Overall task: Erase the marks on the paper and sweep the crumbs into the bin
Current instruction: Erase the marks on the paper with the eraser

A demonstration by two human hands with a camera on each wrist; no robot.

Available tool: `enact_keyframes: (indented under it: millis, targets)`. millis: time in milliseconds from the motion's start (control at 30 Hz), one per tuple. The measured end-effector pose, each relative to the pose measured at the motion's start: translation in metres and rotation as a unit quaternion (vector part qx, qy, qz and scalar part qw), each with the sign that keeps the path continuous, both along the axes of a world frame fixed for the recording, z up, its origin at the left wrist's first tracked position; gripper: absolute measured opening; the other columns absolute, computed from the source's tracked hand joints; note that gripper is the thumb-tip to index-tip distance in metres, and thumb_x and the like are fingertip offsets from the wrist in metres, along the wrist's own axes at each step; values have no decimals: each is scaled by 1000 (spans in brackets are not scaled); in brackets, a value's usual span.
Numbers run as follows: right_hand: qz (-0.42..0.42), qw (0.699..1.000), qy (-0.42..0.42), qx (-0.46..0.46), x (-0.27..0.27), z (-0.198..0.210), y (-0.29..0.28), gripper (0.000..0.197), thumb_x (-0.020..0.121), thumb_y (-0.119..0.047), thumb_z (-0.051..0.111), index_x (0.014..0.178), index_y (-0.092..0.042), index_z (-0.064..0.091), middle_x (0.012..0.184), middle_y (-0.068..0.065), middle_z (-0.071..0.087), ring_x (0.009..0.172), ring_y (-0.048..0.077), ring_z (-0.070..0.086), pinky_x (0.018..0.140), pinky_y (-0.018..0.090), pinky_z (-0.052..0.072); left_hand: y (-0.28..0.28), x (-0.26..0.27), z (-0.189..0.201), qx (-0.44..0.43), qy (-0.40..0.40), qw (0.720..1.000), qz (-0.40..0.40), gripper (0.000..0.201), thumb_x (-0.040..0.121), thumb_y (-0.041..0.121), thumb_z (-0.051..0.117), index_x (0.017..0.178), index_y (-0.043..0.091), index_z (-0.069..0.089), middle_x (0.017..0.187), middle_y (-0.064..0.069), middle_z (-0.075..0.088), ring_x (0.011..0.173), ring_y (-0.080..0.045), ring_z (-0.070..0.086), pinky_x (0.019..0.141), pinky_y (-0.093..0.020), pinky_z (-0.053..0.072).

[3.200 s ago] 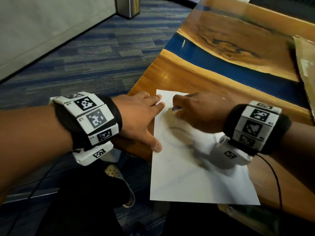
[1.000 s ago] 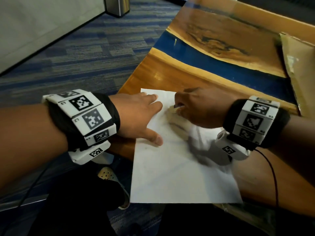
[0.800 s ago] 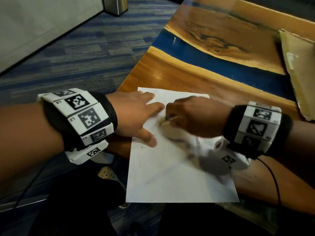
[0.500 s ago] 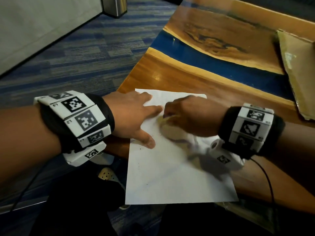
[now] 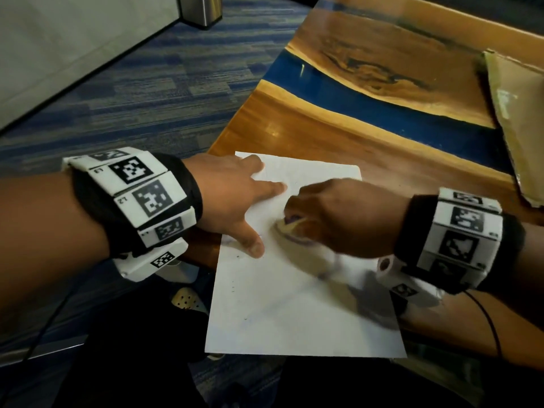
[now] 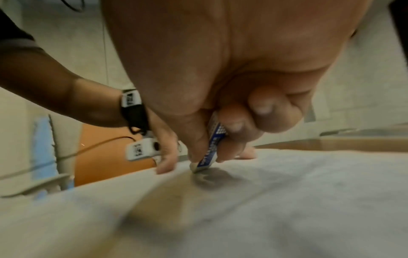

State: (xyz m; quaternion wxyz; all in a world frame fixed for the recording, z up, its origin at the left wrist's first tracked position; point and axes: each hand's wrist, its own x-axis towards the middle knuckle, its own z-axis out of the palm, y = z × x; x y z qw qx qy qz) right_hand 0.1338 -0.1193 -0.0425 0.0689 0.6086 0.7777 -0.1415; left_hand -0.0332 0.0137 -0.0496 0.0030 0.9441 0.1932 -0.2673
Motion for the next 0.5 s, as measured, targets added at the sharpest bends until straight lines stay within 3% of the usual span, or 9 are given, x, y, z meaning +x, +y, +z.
enact_keyframes:
  millis: [67, 133, 200, 300, 367, 500]
  targets:
    - [1, 1000, 6, -24, 4, 0, 4, 25, 102, -40, 49, 120, -27, 60, 111, -2, 63, 95, 21, 59, 83, 39, 51, 1, 1, 1, 2, 6, 1000, -4, 118, 60, 97, 50, 155, 51, -4, 163, -1, 12, 147, -29, 26, 103, -48, 44]
    - [-79, 996, -32, -4, 26, 5, 18, 26, 102, -40, 47, 120, -29, 61, 114, -3, 66, 95, 20, 59, 85, 39, 51, 2, 2, 2, 5, 9, 1000, -5, 118, 59, 98, 49, 154, 51, -4, 162, 0, 14, 145, -29, 28, 101, -50, 46]
    - [-102, 992, -63, 28, 37, 4, 20, 27, 101, -41, 47, 120, -29, 62, 115, -1, 67, 93, 20, 59, 83, 39, 53, 2, 1, 1, 4, 11, 1000, -5, 118, 59, 97, 49, 154, 51, -4, 162, 0, 14, 145, -29, 28, 101, -50, 46]
    - [4, 1000, -7, -3, 4, 0, 6, 28, 101, -42, 47, 122, -27, 61, 113, -2, 64, 94, 22, 60, 82, 39, 52, 2, 0, 0, -2, 9, 1000, -1, 118, 61, 95, 52, 155, 50, -4, 164, -1, 8, 148, -29, 22, 105, -49, 43]
    - [26, 999, -4, -37, 1, 1, 4, 28, 102, -43, 46, 120, -27, 60, 111, -1, 64, 94, 23, 59, 83, 41, 51, 1, 1, 0, -2, 10, 1000, -3, 119, 61, 95, 52, 155, 50, -5, 167, 2, 1, 151, -29, 17, 109, -52, 39]
    - [-76, 995, -67, 9, 33, 8, 16, 29, 102, -41, 48, 124, -28, 61, 117, -1, 66, 97, 21, 61, 85, 41, 53, 0, 3, 2, 2, 18, 1000, -6, 118, 61, 95, 52, 155, 51, -4, 168, 4, -2, 151, -29, 19, 109, -53, 41]
